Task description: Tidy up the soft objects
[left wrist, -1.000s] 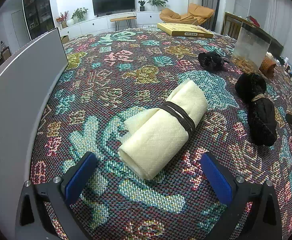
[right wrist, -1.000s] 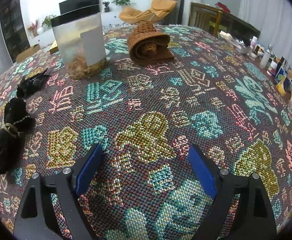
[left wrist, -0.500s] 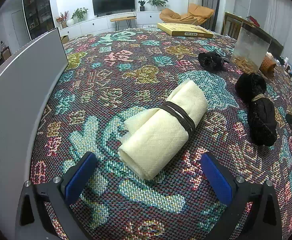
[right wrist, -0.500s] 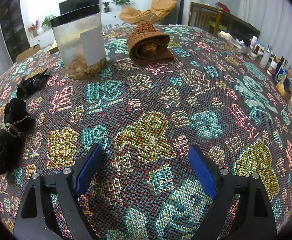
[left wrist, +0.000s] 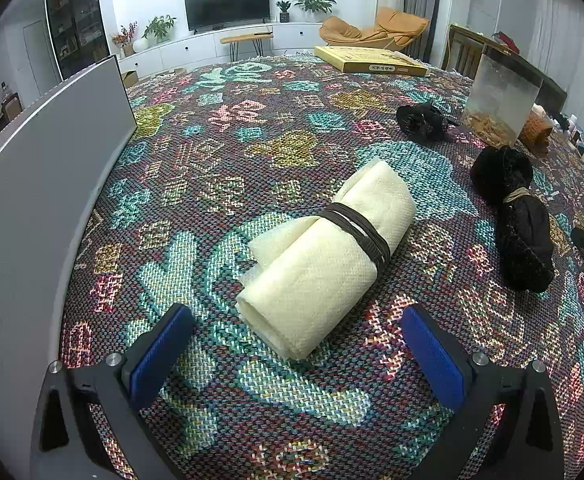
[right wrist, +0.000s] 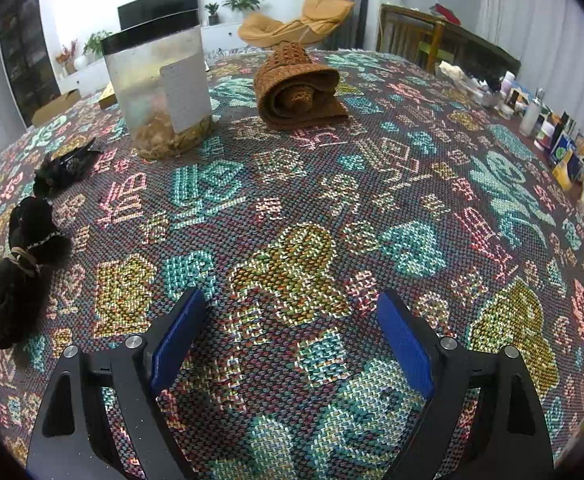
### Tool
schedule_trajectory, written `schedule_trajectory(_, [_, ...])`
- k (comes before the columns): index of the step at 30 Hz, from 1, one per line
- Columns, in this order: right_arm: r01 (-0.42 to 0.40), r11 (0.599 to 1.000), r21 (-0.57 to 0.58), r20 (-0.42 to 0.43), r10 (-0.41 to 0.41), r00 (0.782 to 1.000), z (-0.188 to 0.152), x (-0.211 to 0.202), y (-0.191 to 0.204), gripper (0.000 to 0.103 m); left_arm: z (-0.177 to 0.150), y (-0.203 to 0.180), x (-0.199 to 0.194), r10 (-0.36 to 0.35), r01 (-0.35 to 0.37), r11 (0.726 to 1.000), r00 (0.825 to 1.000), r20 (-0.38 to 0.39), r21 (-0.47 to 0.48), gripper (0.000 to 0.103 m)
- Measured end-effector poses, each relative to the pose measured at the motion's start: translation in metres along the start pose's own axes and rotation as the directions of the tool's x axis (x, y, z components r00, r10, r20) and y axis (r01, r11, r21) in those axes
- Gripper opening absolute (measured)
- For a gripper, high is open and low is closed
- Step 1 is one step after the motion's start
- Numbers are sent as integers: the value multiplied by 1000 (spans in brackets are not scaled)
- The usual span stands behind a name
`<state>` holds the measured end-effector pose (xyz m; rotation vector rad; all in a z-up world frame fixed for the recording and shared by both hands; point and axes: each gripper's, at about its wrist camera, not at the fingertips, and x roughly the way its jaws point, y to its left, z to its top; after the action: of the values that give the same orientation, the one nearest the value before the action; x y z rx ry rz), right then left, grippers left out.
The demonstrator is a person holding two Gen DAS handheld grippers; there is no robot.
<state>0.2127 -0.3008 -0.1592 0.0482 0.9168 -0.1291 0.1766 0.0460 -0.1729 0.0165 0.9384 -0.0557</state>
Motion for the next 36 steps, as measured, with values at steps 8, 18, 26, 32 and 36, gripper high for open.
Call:
schedule_trajectory(8, [0,1000,0,0,0,1000,0,0,0,89,-2,1,1,-1,1,1000,1000,0,0,103])
schedule_trajectory(18, [-94,994,-49,18,94,995,63,-18,-35,91,29,-22,6,97,-76,967,993,-74,243,103])
schedule_trajectory(26, [-84,994,-70,-66,79,995,211,51,-40,92,40,-33,16,28,-6,957,997,-72,288,93])
schedule_trajectory(32, [-117,988,-103,-246,89,965,191,135,-16,74,53,-11,21,-94,109,985,989,-113,133,46])
schedule_trajectory(36, [-119,992,-38,-151,112,982,184,110,-28,67,58,6,10,-169,170,985,982,-79,2,43])
